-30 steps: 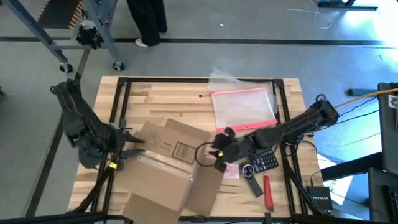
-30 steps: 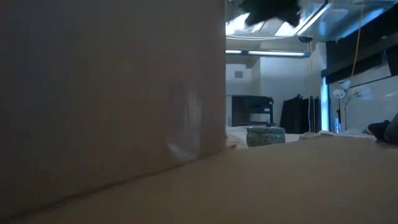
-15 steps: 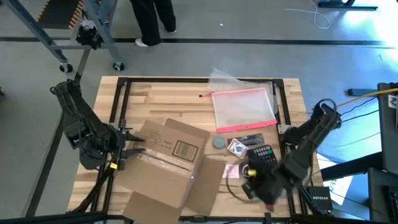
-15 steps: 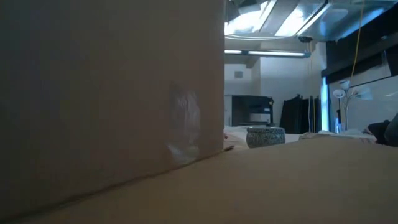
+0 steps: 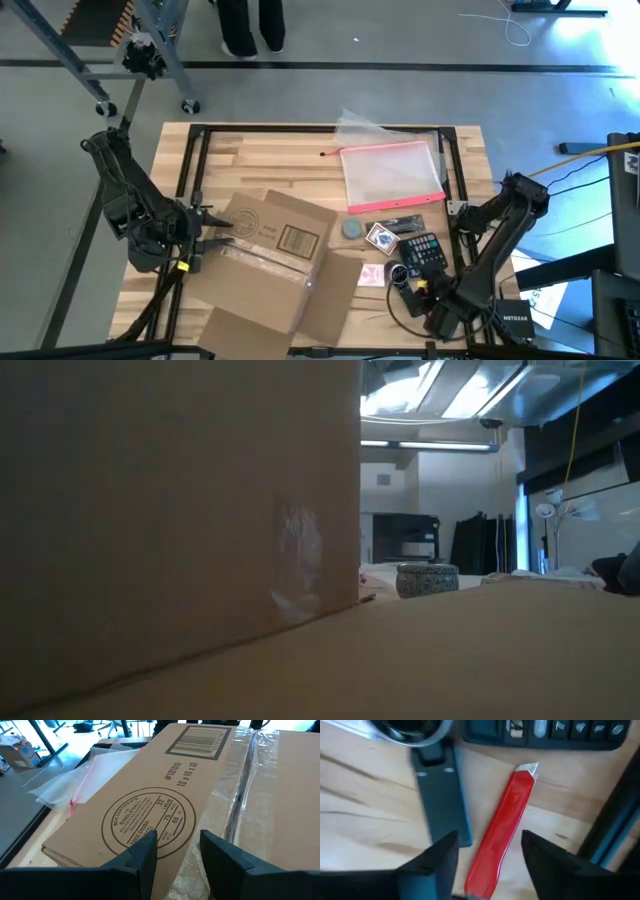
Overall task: Unpack boxes
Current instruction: Break down box until it is fully flat
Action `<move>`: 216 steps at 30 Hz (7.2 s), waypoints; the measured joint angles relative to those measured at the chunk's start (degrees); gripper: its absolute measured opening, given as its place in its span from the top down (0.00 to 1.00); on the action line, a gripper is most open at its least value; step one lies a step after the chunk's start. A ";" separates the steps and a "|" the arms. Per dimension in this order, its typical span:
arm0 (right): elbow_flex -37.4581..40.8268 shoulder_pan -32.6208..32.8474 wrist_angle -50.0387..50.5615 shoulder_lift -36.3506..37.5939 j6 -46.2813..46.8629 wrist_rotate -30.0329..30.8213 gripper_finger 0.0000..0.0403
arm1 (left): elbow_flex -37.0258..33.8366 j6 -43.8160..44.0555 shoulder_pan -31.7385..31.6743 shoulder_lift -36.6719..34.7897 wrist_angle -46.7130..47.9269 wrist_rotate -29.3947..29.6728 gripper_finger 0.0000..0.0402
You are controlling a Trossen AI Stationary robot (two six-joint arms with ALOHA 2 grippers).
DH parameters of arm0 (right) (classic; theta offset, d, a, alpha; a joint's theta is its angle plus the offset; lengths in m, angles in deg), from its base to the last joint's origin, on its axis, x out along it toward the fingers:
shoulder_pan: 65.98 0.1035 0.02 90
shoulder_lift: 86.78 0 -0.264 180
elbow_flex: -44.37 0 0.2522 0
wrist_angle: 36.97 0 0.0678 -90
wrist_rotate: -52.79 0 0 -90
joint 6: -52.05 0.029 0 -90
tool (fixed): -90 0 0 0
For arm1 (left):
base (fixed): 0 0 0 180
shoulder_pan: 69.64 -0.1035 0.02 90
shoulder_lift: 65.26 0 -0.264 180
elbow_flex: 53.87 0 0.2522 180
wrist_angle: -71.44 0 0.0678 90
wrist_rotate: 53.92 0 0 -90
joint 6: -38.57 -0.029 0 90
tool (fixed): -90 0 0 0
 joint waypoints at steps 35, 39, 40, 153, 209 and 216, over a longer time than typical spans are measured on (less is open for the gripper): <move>9.90 -0.09 -7.68 -0.37 -9.49 -0.77 0.79 | 0.00 -1.15 0.00 0.00 -0.09 0.02 0.65; 2.84 -0.09 -0.78 -0.26 -12.41 -0.74 0.83 | 0.00 -1.20 0.00 -0.02 -0.11 0.04 0.65; 0.80 -0.09 0.98 -0.26 -13.36 -0.62 0.85 | 0.00 -1.37 0.00 -0.02 -0.11 0.04 0.65; 6.58 8.15 -11.49 -5.16 -10.29 4.53 0.52 | 0.02 2.06 0.00 0.90 -0.11 0.22 0.65; -6.71 8.11 3.48 -7.76 -15.06 7.42 0.75 | 0.26 -7.15 0.02 0.81 -1.84 0.46 0.65; -9.50 8.13 7.24 -7.67 -16.20 8.72 0.87 | 0.26 -7.14 0.02 0.79 -1.84 0.57 0.65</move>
